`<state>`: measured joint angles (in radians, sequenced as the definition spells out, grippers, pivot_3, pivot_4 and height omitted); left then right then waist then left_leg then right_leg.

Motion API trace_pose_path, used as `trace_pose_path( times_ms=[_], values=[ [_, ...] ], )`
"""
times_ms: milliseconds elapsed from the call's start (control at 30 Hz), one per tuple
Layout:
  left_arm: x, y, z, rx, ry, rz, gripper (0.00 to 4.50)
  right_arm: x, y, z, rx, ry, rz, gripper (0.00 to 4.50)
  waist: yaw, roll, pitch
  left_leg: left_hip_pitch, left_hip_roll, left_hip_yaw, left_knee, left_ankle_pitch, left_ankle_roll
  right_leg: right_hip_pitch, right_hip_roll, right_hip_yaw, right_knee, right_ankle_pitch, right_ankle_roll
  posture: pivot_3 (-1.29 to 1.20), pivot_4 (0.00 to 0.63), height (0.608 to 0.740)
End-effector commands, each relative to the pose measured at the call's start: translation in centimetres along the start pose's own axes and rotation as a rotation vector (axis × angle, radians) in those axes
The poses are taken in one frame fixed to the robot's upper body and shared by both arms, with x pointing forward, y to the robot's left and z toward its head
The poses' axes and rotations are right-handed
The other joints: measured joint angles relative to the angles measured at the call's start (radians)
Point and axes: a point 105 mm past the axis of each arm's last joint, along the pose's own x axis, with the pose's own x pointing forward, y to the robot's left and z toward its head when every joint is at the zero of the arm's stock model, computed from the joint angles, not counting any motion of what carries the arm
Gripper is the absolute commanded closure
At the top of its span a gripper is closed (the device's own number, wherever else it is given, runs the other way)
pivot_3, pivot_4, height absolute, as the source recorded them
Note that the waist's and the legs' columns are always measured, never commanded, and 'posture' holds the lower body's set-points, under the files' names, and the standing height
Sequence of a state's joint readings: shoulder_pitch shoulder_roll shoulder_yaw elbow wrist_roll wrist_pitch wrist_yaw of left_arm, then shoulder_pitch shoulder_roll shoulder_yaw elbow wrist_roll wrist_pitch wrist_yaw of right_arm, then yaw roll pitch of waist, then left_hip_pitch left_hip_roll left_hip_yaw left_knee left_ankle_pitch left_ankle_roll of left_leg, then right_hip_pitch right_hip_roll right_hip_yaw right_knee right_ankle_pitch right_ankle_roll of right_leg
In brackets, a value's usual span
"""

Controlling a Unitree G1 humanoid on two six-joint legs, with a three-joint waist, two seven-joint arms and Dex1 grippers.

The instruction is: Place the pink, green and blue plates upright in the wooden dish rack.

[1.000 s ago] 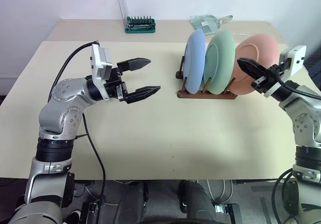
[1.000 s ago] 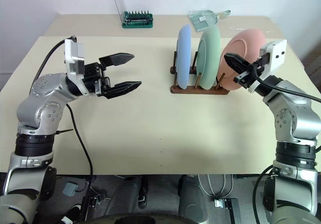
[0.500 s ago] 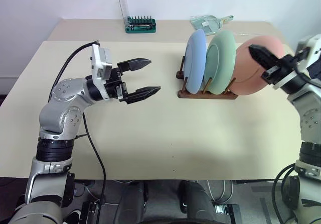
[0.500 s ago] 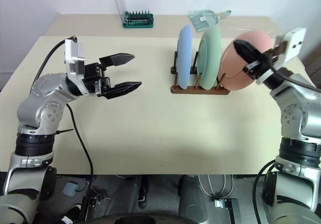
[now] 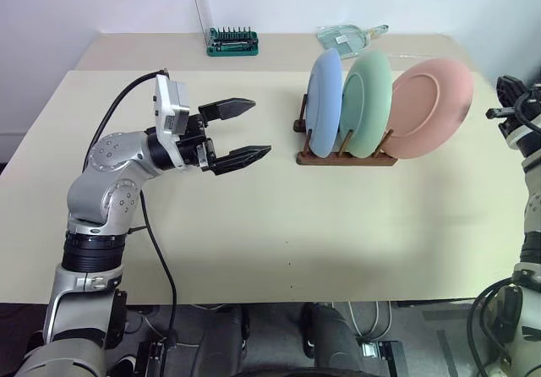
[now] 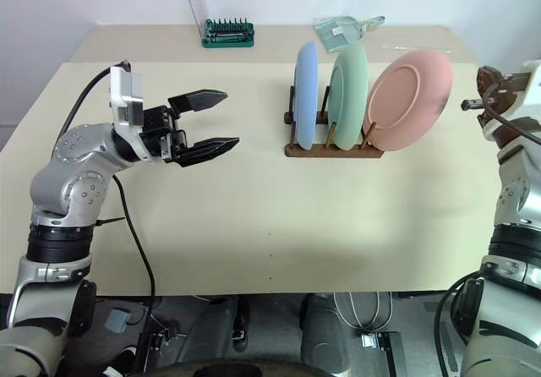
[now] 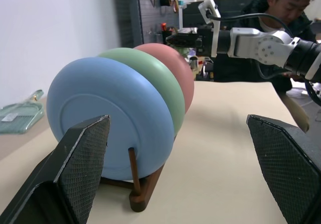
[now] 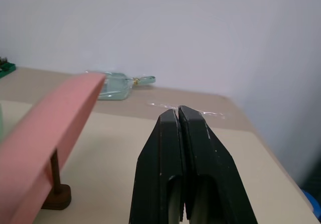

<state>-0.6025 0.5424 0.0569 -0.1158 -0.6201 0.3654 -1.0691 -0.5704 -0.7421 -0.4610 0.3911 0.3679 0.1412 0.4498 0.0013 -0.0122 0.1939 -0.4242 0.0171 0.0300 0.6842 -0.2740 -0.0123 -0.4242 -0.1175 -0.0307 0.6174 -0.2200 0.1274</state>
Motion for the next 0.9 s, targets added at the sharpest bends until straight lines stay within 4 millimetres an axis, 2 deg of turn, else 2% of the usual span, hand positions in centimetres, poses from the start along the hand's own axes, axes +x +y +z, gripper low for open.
trace_pose_path(
  times_ms=[33, 200, 300, 433, 533, 633, 700, 900],
  values=[
    [0.1, 0.1, 1.1, 0.041, -0.026, -0.009, 0.00, -0.1, 0.7, 1.0, 0.034, -0.044, 0.039, 4.47, 0.000, 0.000, 0.000, 0.000, 0.000, 0.000, 0.000, 0.000, 0.000, 0.000, 0.000, 0.000, 0.000, 0.000, 0.000, 0.00, 0.150, 0.724],
    [0.2, 0.2, 1.1, 0.047, -0.027, -0.008, 0.00, -0.2, 3.2, 1.0, 0.080, -0.033, 0.163, 4.47, 0.003, 0.000, 0.000, 0.000, 0.000, 0.000, 0.000, 0.000, 0.000, 0.000, 0.000, 0.000, 0.000, 0.000, 0.000, 0.00, 0.150, 0.724],
    [0.2, 0.1, 1.0, 0.050, -0.027, -0.010, 0.00, -0.2, 3.6, 1.2, 0.090, -0.027, 0.178, 4.47, 0.005, 0.000, 0.000, 0.000, 0.000, 0.000, 0.000, 0.000, 0.000, 0.000, 0.000, 0.000, 0.000, 0.000, 0.000, 0.00, 0.150, 0.724],
    [0.1, 0.2, 1.0, 0.051, -0.024, -0.006, 0.00, -0.2, 3.9, 2.8, 0.117, -0.092, 0.206, 4.47, 0.007, 0.000, 0.000, 0.000, 0.000, 0.000, 0.000, 0.000, 0.000, 0.000, 0.000, 0.000, 0.000, 0.000, 0.000, 0.00, 0.150, 0.724],
    [0.1, 0.1, 0.9, 0.051, -0.024, -0.004, 0.00, -0.6, 5.6, 3.3, 0.158, -0.101, 0.318, 4.47, 0.006, 0.000, 0.000, 0.000, 0.000, 0.000, 0.000, 0.000, 0.000, 0.000, 0.000, 0.000, 0.000, 0.000, 0.000, 0.00, 0.150, 0.724],
    [0.2, 0.1, 0.9, 0.051, -0.022, -0.004, 0.00, -1.5, 8.0, 2.3, 0.152, -0.025, 0.456, 4.47, 0.007, 0.000, 0.000, 0.000, 0.000, 0.000, 0.000, 0.000, 0.000, 0.000, 0.000, 0.000, 0.000, 0.000, 0.000, 0.00, 0.150, 0.724],
    [0.2, 0.1, 0.8, 0.050, -0.022, -0.005, 0.00, -1.4, 7.9, 2.4, 0.160, -0.037, 0.433, 4.47, 0.007, 0.000, 0.000, 0.000, 0.000, 0.000, 0.000, 0.000, 0.000, 0.000, 0.000, 0.000, 0.000, 0.000, 0.000, 0.00, 0.150, 0.724],
    [0.1, 0.0, 0.8, 0.051, -0.020, -0.001, 0.00, -0.2, 5.2, 4.3, 0.130, -0.129, 0.291, 4.47, 0.009, 0.000, 0.000, 0.000, 0.000, 0.000, 0.000, 0.000, 0.000, 0.000, 0.000, 0.000, 0.000, 0.000, 0.000, 0.00, 0.150, 0.724]
  ],
)
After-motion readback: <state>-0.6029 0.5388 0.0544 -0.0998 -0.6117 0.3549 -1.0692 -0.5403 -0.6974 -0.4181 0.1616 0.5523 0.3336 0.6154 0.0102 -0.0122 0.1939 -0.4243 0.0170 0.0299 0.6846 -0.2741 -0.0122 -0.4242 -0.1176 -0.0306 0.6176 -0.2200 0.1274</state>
